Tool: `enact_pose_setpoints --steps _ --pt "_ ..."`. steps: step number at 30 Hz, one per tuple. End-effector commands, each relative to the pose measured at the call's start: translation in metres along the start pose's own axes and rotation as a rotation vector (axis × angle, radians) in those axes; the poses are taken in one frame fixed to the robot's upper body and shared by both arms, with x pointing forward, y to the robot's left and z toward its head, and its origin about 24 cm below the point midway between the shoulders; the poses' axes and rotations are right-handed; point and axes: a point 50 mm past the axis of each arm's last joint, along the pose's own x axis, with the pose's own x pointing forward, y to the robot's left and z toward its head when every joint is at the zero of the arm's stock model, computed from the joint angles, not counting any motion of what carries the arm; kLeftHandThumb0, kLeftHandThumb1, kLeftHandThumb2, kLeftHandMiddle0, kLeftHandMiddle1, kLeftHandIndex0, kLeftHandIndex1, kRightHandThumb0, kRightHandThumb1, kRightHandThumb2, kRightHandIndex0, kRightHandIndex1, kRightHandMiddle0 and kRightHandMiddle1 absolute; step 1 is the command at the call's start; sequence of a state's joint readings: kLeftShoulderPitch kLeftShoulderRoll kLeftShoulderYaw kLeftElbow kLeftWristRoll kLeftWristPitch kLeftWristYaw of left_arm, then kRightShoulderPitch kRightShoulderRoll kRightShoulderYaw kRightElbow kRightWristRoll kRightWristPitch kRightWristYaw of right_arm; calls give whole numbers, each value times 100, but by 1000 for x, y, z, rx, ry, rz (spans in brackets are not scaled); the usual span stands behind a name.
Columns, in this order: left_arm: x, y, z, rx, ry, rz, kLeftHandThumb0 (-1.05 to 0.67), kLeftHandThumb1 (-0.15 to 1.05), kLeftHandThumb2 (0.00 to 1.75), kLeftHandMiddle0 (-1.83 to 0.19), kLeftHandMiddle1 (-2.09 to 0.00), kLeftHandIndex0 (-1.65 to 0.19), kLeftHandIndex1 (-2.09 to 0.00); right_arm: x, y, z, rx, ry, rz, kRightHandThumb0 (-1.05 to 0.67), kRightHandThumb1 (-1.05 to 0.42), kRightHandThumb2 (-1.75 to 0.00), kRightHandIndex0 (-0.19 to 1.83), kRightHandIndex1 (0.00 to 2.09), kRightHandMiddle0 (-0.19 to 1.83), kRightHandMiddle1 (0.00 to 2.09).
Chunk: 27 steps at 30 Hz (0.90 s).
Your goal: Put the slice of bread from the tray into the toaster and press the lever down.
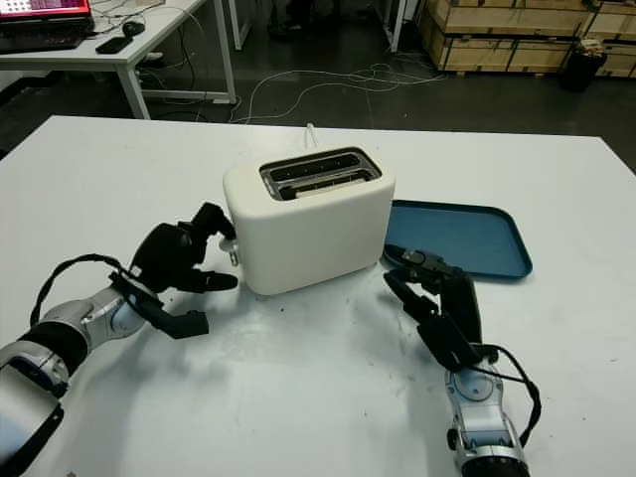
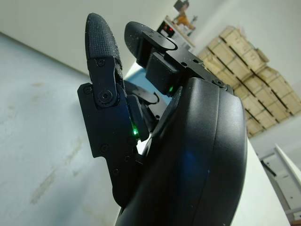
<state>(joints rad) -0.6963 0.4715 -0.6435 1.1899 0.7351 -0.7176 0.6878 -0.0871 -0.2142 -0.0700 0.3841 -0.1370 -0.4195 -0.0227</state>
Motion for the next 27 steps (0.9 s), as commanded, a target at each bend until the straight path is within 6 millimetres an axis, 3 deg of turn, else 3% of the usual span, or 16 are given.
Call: enact_pose_setpoints --steps 1,15,22,27 --pt "-33 -87 39 36 -83 -474 -99 92 35 -84 -166 -77 -135 5 0 0 -1 11 5 -71 -92 -21 74 71 94 0" --pt "-24 -61 27 36 -108 -340 -99 92 37 -89 -175 -68 -152 3 3 -1 14 13 0 -72 -92 -21 72 74 94 0" --pt "-11 -35 28 -177 -49 -37 -96 92 36 -78 -175 -61 -155 5 5 -1 16 9 1 -71 -92 -21 72 75 94 0" --pt "-7 -19 26 -311 -29 80 -96 92 36 -78 -172 -64 -143 7 6 -1 31 10 -1 -71 -92 -20 71 75 95 0"
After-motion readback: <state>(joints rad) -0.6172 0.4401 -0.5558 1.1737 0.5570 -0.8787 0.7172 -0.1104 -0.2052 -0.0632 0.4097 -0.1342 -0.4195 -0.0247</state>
